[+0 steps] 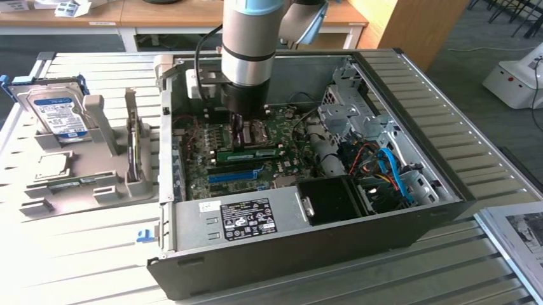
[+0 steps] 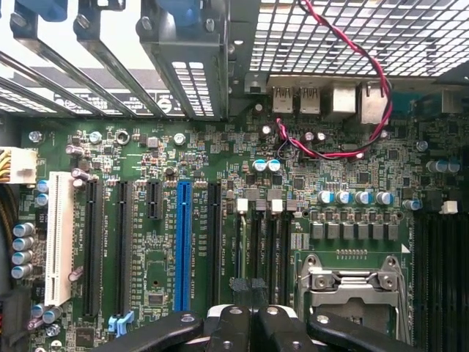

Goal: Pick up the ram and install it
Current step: 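Press down the ram until it locks into place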

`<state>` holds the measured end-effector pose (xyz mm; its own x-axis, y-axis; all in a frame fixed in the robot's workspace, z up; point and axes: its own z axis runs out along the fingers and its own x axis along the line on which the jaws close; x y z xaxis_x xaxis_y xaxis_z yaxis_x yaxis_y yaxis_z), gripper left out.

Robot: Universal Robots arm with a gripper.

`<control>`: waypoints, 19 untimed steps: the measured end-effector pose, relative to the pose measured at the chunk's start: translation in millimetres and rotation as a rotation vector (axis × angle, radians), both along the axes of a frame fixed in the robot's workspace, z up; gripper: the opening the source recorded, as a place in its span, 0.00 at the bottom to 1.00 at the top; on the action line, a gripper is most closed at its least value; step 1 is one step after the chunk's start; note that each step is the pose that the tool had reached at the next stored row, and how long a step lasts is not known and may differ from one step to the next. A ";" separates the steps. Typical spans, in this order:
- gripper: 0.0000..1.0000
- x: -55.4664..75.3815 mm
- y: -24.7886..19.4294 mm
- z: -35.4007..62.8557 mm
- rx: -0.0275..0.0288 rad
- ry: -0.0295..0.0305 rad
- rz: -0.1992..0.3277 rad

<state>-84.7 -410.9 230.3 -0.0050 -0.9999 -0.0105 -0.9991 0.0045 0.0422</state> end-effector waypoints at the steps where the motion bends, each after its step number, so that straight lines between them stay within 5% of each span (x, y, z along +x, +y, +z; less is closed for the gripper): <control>1: 0.10 0.0 -0.1 -0.3 -0.0002 0.0001 0.000; 19: 0.10 -0.1 -0.4 -3.3 -0.0001 0.0000 0.000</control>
